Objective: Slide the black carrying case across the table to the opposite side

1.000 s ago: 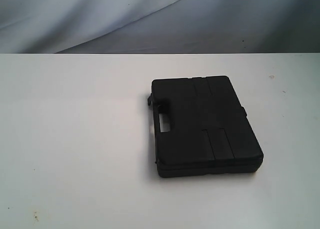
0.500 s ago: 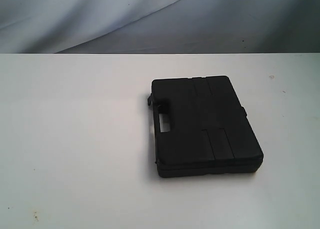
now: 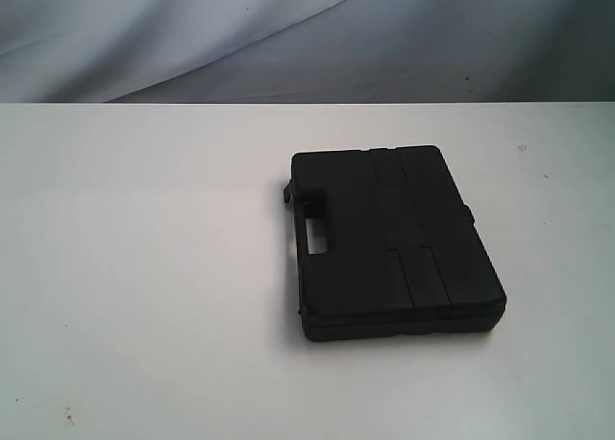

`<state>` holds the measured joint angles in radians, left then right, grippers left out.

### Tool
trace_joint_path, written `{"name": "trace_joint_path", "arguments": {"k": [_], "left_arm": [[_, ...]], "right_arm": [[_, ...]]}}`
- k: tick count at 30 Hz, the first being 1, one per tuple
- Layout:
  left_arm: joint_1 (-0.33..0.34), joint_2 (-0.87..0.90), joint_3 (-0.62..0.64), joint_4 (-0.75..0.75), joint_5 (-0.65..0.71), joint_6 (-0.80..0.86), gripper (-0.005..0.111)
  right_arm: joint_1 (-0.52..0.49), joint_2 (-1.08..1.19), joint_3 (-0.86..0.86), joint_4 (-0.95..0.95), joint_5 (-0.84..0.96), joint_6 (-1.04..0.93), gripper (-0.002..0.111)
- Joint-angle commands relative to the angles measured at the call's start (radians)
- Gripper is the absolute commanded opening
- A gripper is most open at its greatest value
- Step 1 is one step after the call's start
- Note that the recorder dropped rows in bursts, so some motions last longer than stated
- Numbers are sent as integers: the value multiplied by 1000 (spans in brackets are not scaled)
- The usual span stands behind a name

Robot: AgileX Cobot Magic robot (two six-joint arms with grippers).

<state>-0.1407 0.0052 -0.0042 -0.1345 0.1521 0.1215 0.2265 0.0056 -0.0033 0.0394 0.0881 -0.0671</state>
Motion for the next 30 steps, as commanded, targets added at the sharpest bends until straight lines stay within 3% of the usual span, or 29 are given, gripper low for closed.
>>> {"name": "trace_joint_path", "arguments": {"k": [1,18,30], "left_arm": [[2,-5,4,0,-5,-12,0],[2,-5,2,-223,-98,-88,0],[2,22,-286,-248,65,-121,0]], "right_arm": [[-6,-6,3,-15,5,0,0],[-6,-6,3,-15,5,0,0],[-6,-6,3,-15,5,0,0]]}}
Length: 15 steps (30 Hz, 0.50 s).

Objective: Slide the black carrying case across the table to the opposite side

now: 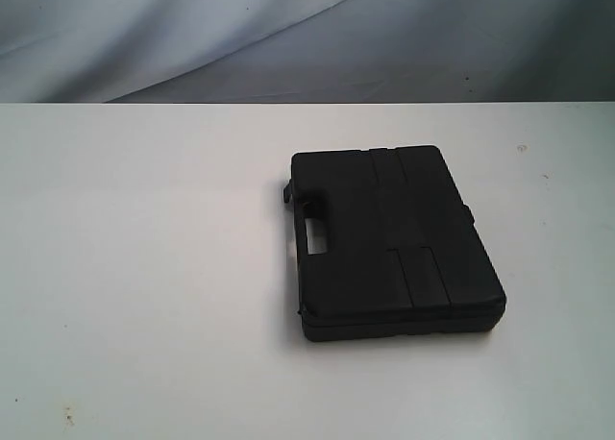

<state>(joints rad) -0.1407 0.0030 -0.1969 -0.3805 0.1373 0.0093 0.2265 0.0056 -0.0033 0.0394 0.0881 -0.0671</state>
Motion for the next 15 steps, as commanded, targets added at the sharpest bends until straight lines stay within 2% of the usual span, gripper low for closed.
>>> {"name": "trace_joint_path", "arguments": {"k": [1,6,12,15], "left_arm": [[2,54,-117,-2,101,-9,0],[2,250,-257,-4,206,68,0],[2,547,-434,-104,336,191,0],[2,703,-524,-143,426,197,0]], "right_arm": [[-6,-6,3,-15,5,0,0],[-6,-6,3,-15,5,0,0],[-6,-6,3,-15,5,0,0],[-6,-6,3,-15,5,0,0]]}}
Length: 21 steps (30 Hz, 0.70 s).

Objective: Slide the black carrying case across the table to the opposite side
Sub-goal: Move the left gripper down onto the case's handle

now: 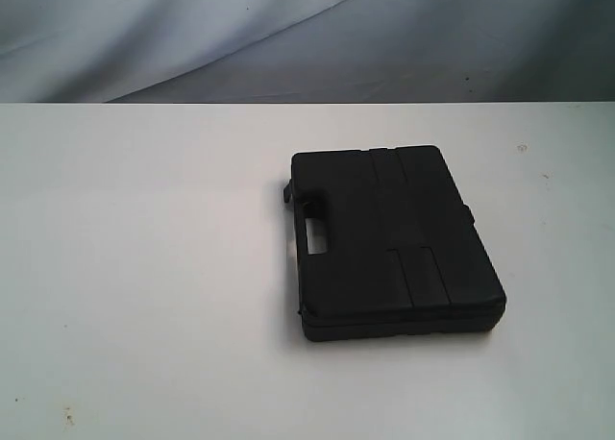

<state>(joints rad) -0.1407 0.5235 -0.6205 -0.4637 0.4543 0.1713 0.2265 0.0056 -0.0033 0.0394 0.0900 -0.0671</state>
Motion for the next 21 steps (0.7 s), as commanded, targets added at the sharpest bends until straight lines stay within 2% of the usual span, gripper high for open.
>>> {"name": "trace_joint_path", "arguments": {"k": [1,3,7,10,13,15,21], "left_arm": [[-1,237,-134,-71,147,42,0],[-20,326,-197,-74,191,42,0],[-94,478,-279,-32,171,5,0],[-170,582,-334,95,161,-122,0],[-304,726,-394,329,142,-346,0],[-369,828,-434,464,146,-497,0],[-453,1063,-546,503,182,-583,0]], "right_arm": [[-6,-6,3,-15,3,0,0],[-6,-6,3,-15,3,0,0],[-6,-6,3,-15,3,0,0],[-6,-6,3,-15,3,0,0],[-6,-6,3,-15,3,0,0],[-6,-6,3,-15,3,0,0],[-6,-6,3,-15,3,0,0]]}}
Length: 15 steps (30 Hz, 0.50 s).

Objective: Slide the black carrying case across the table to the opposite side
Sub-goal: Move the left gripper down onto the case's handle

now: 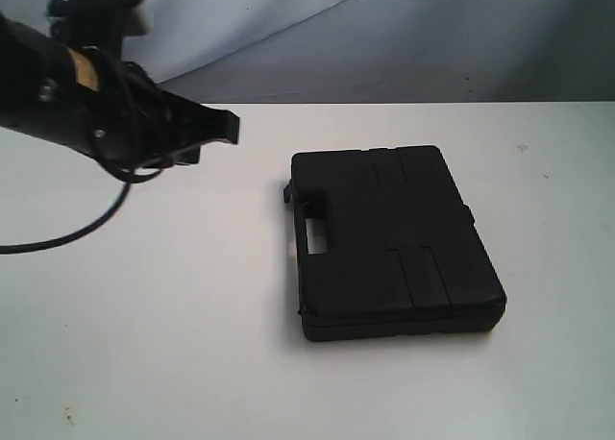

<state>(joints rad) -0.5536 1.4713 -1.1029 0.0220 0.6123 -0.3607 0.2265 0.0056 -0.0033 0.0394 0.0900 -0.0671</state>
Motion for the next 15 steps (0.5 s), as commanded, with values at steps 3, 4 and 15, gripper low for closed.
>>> {"name": "trace_joint_path", "arguments": {"k": [3,4,15], "left_arm": [[-63,257,-178,13,79,-89,0],[-63,287,-205,10,95,-102,0],[-63,547,-445,-22,202,-176,0]], "right_arm": [[-6,-6,3,-15,3,0,0],[-6,-6,3,-15,3,0,0],[-6,-6,3,-15,3,0,0]]}}
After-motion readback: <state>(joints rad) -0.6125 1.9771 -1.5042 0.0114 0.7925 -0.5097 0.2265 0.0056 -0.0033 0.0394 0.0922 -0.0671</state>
